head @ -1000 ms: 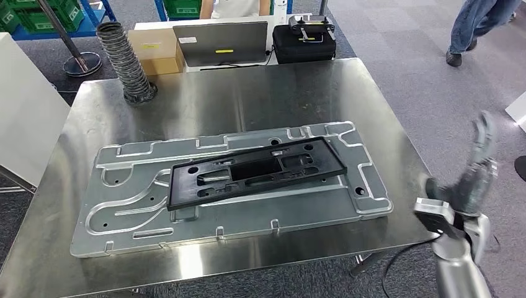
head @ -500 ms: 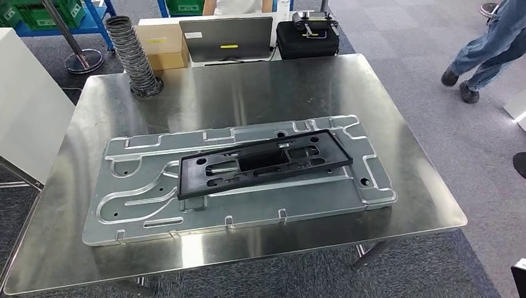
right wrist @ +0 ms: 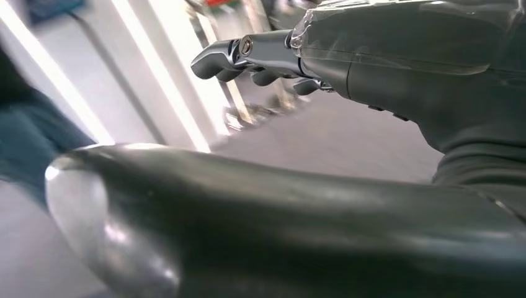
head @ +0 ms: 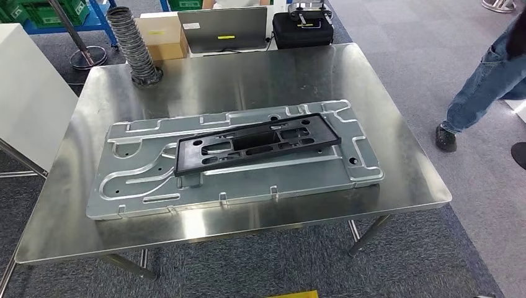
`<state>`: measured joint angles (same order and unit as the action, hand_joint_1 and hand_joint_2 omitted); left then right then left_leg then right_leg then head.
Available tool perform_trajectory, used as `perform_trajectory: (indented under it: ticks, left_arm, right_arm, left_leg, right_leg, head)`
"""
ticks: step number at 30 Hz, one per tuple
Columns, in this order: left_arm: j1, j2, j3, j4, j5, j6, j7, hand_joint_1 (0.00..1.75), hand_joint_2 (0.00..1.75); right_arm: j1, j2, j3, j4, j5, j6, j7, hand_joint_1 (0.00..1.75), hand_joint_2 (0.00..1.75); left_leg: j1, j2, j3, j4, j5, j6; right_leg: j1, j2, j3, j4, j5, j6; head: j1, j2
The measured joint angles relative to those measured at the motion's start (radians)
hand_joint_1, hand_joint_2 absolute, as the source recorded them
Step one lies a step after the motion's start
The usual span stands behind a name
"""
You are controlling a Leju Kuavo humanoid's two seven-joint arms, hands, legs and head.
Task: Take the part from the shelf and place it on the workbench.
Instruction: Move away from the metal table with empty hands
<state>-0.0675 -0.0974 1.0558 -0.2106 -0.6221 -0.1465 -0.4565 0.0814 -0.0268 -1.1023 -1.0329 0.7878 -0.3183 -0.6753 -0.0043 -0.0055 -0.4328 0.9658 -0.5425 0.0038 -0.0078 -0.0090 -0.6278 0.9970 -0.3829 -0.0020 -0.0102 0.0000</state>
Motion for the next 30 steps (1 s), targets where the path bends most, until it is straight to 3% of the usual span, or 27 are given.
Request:
perform_trajectory:
  ticks: [3,4,5,6,8,9,10,11,13,15,16,18,19,20,21,23,24,25,26,27,28,30]
  left_arm:
    - [0.002,-0.006,0.001,0.000,-0.008,0.001,-0.003,0.00,0.00]
    - [0.004,-0.008,0.001,0.000,-0.011,0.003,-0.003,0.00,0.00]
    - [0.005,-0.011,0.001,0.001,-0.013,0.004,-0.004,0.00,0.00]
    - [0.006,-0.012,0.002,0.001,-0.016,0.006,-0.004,0.00,0.00]
    - [0.009,-0.014,0.002,0.001,-0.021,0.009,-0.003,0.00,0.00]
    - [0.011,-0.014,0.002,0.001,-0.024,0.012,-0.003,0.00,0.00]
    - [0.011,-0.015,0.002,0.001,-0.026,0.014,-0.002,0.00,0.00]
    - [0.011,-0.016,0.002,0.001,-0.029,0.016,-0.001,0.00,0.00]
    - [0.011,-0.018,0.002,0.001,-0.033,0.020,0.000,0.00,0.00]
    - [0.010,-0.019,0.002,0.001,-0.042,0.023,0.000,0.00,0.00]
    - [0.010,-0.019,0.001,0.001,-0.050,0.024,-0.001,0.00,0.00]
    - [0.010,-0.020,-0.003,0.001,-0.071,0.024,-0.001,0.00,0.00]
    - [0.011,-0.021,-0.006,0.001,-0.082,0.025,-0.001,0.00,0.00]
    - [0.013,-0.021,-0.009,0.001,-0.093,0.026,0.000,0.00,0.00]
    - [0.014,-0.022,-0.013,0.001,-0.104,0.027,0.001,0.00,0.00]
    - [0.013,-0.023,-0.025,0.001,-0.127,0.029,0.005,0.00,0.00]
    - [0.012,-0.024,-0.033,0.001,-0.138,0.030,0.006,0.00,0.00]
    - [0.011,-0.025,-0.040,0.001,-0.147,0.031,0.007,0.00,0.00]
    - [0.010,-0.025,-0.047,0.001,-0.154,0.031,0.007,0.00,0.00]
    - [0.009,-0.025,-0.054,0.001,-0.160,0.030,0.008,0.00,0.00]
    - [0.008,-0.025,-0.059,0.001,-0.165,0.029,0.008,0.00,0.00]
    - [0.001,-0.021,-0.068,0.000,-0.172,0.023,0.007,0.00,0.00]
  right_arm:
    - [-0.024,0.016,-0.050,0.154,0.056,-0.014,0.033,0.00,0.00]
    - [-0.030,0.020,-0.062,0.203,0.075,-0.023,0.044,0.00,0.00]
    - [-0.036,0.024,-0.071,0.250,0.091,-0.035,0.053,0.00,0.00]
    - [-0.042,0.026,-0.080,0.298,0.105,-0.048,0.061,0.00,0.00]
    - [-0.059,0.029,-0.095,0.384,0.124,-0.068,0.078,0.00,0.00]
    - [-0.068,0.030,-0.101,0.424,0.134,-0.074,0.092,0.00,0.00]
    - [-0.075,0.031,-0.105,0.461,0.143,-0.078,0.110,0.00,0.00]
    - [-0.081,0.032,-0.109,0.495,0.150,-0.080,0.129,0.00,0.00]
    - [-0.094,0.033,-0.114,0.552,0.163,-0.080,0.167,0.00,0.00]
    - [-0.109,0.033,-0.117,0.600,0.177,-0.067,0.225,0.00,0.00]
    - [-0.114,0.034,-0.118,0.623,0.187,-0.052,0.270,0.00,0.00]
    - [-0.119,0.035,-0.119,0.669,0.204,-0.015,0.367,0.00,0.00]
    - [-0.121,0.037,-0.119,0.688,0.210,0.000,0.405,0.00,0.00]
    - [-0.123,0.040,-0.120,0.704,0.215,0.012,0.431,0.00,0.00]
    - [-0.124,0.044,-0.120,0.718,0.219,0.025,0.448,0.00,0.00]
    - [-0.125,0.050,-0.120,0.740,0.227,0.051,0.475,0.00,0.00]
    - [-0.125,0.054,-0.120,0.750,0.234,0.065,0.488,0.00,0.00]
    - [-0.125,0.058,-0.119,0.760,0.244,0.077,0.500,0.00,0.00]
    - [-0.125,0.063,-0.117,0.768,0.258,0.088,0.512,0.00,0.00]
    - [-0.125,0.068,-0.114,0.775,0.273,0.097,0.523,0.00,0.00]
    - [-0.125,0.074,-0.109,0.781,0.289,0.105,0.533,0.00,0.00]
    - [-0.127,0.088,-0.095,0.791,0.318,0.114,0.544,0.00,0.00]
  left_leg:
    - [-0.002,0.002,-0.007,-0.013,0.026,0.017]
    - [0.000,0.005,-0.015,-0.017,0.040,0.024]
    - [0.002,0.008,-0.025,-0.022,0.056,0.030]
    - [0.004,0.010,-0.038,-0.026,0.070,0.034]
    - [0.003,0.014,-0.071,-0.025,0.095,0.036]
    - [0.003,0.016,-0.088,-0.022,0.106,0.034]
    - [0.003,0.017,-0.105,-0.018,0.117,0.032]
    - [0.004,0.017,-0.123,-0.012,0.127,0.029]
    - [0.005,0.017,-0.157,0.005,0.143,0.021]
    - [0.004,0.017,-0.180,0.021,0.156,0.009]
    - [0.004,0.017,-0.185,0.026,0.163,0.003]
    - [0.006,0.016,-0.189,0.024,0.180,-0.010]
    - [0.009,0.014,-0.195,0.028,0.177,-0.016]
    - [0.010,0.013,-0.204,0.044,0.153,-0.022]
    - [0.011,0.012,-0.218,0.079,0.111,-0.027]
    - [0.013,0.012,-0.248,0.200,0.000,-0.033]
    - [0.013,0.012,-0.256,0.263,-0.034,-0.035]
    - [0.013,0.012,-0.253,0.307,-0.042,-0.035]
    - [0.013,0.012,-0.234,0.321,-0.028,-0.033]
    - [0.012,0.012,-0.197,0.297,0.001,-0.028]
    - [0.010,0.011,-0.143,0.240,0.027,-0.020]
    - [0.004,0.012,-0.020,0.075,0.026,-0.004]
  right_leg:
    - [-0.003,0.001,-0.002,-0.010,0.025,0.018]
    - [-0.003,0.003,-0.007,-0.005,0.015,0.022]
    - [-0.004,0.005,-0.016,0.015,-0.014,0.026]
    - [-0.006,0.007,-0.028,0.056,-0.063,0.029]
    - [-0.008,0.008,-0.057,0.186,-0.171,0.036]
    - [-0.009,0.008,-0.064,0.246,-0.199,0.040]
    - [-0.009,0.008,-0.056,0.280,-0.200,0.042]
    - [-0.011,0.008,-0.033,0.280,-0.181,0.044]
    - [-0.014,0.008,0.066,0.170,-0.138,0.043]
    - [-0.012,0.010,0.163,0.027,-0.145,0.035]
    - [-0.009,0.011,0.185,-0.011,-0.156,0.028]
    - [-0.005,0.011,0.180,-0.021,-0.151,0.011]
    - [-0.005,0.009,0.171,-0.022,-0.141,0.002]
    - [-0.005,0.006,0.159,-0.023,-0.129,-0.007]
    - [-0.006,0.005,0.143,-0.024,-0.114,-0.014]
    - [-0.004,0.003,0.110,-0.024,-0.088,-0.022]
    - [-0.002,0.003,0.092,-0.023,-0.075,-0.022]
    - [0.001,0.002,0.074,-0.021,-0.061,-0.023]
    - [0.004,0.002,0.057,-0.019,-0.049,-0.023]
    - [0.007,0.002,0.040,-0.017,-0.036,-0.022]
    - [0.009,0.002,0.026,-0.015,-0.025,-0.022]
    - [0.015,0.002,0.006,-0.010,-0.005,-0.017]
  head:
    - [0.000,0.000]
    - [0.000,0.000]
    - [0.000,0.000]
    - [0.000,0.000]
    - [0.000,0.000]
    - [0.000,0.000]
    - [0.000,0.000]
    - [0.000,0.000]
    - [0.000,0.000]
    - [0.000,0.000]
    - [-0.001,0.000]
    - [-0.003,0.000]
    - [-0.003,0.000]
    - [-0.003,0.000]
    - [-0.003,0.000]
    - [-0.003,0.000]
    - [-0.003,0.000]
    - [-0.003,0.000]
    - [-0.003,0.000]
    - [-0.003,0.000]
    - [-0.003,0.000]
    - [-0.003,0.000]
